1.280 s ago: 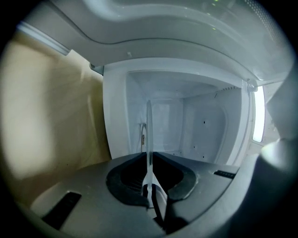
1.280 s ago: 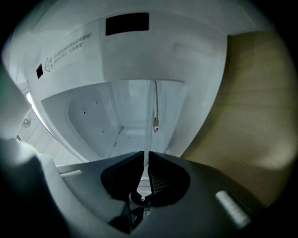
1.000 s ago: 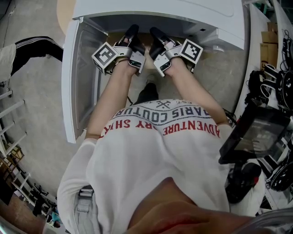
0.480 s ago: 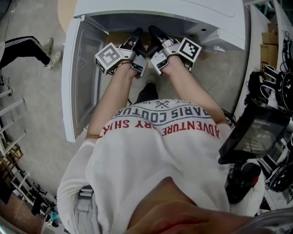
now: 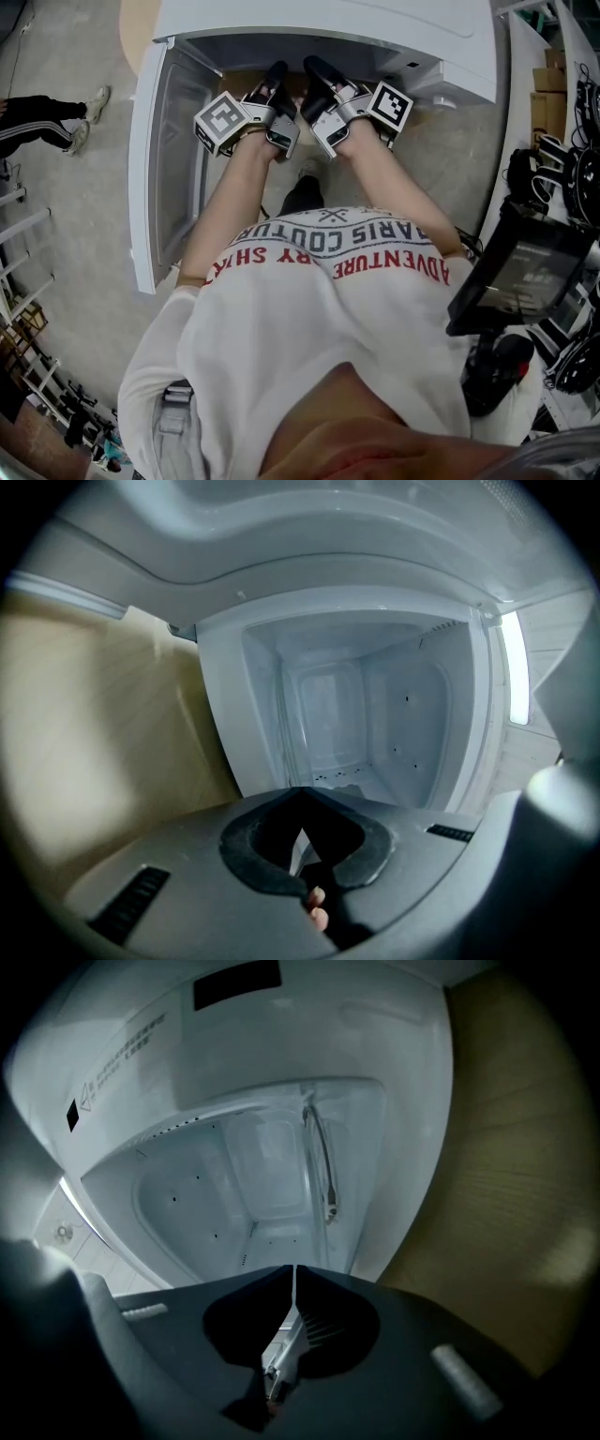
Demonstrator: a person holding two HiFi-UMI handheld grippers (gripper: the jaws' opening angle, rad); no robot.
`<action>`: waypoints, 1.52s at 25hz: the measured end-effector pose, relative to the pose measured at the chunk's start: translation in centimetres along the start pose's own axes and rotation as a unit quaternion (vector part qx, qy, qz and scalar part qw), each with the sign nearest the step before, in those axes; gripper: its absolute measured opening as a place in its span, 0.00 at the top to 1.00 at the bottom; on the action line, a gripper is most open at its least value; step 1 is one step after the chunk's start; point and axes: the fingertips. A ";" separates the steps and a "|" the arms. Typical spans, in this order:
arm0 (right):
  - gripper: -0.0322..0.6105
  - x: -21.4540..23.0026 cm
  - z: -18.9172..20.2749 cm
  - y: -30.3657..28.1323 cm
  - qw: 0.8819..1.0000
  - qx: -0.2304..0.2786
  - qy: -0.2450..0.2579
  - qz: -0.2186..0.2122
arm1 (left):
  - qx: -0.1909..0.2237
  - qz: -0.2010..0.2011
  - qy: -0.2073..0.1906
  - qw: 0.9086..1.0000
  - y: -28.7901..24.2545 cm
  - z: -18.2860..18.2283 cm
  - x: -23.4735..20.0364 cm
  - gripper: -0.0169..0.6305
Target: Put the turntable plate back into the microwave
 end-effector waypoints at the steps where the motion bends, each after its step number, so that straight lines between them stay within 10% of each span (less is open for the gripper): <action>1: 0.94 0.1 0.1 0.2 1.000 -0.001 -0.001 0.003 | 0.001 0.001 0.001 1.000 0.1 0.0 0.0 0.97; 9: 0.94 -0.9 2.8 4.0 0.994 -0.037 0.099 0.022 | -0.007 0.011 -0.020 1.000 2.4 2.6 0.1 0.97; 15: 0.94 -5.5 7.8 14.0 0.945 -0.113 0.304 0.032 | -0.080 0.024 -0.155 0.984 9.9 12.2 2.5 0.97; 19: 0.94 -11.3 13.3 21.4 0.882 -0.169 0.439 0.018 | -0.108 0.044 -0.297 0.948 17.7 19.2 7.1 0.97; 27: 0.94 -23.0 25.1 35.8 0.737 -0.233 0.634 -0.021 | -0.173 0.036 -0.575 0.799 33.0 33.6 14.7 0.97; 30: 0.94 -24.1 28.7 39.3 0.710 -0.236 0.663 -0.012 | -0.193 0.045 -0.589 0.784 36.8 37.1 15.3 0.97; 38: 0.95 -23.6 40.9 46.6 0.715 -0.227 0.661 0.017 | -0.233 0.058 -0.581 0.777 49.1 41.8 11.3 0.97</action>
Point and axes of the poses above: the fingertips, and each gripper's own axes: y backward along the fingers, x to its right, z out of its underside, and after that the axes turned 11 degrees about y, right-handed
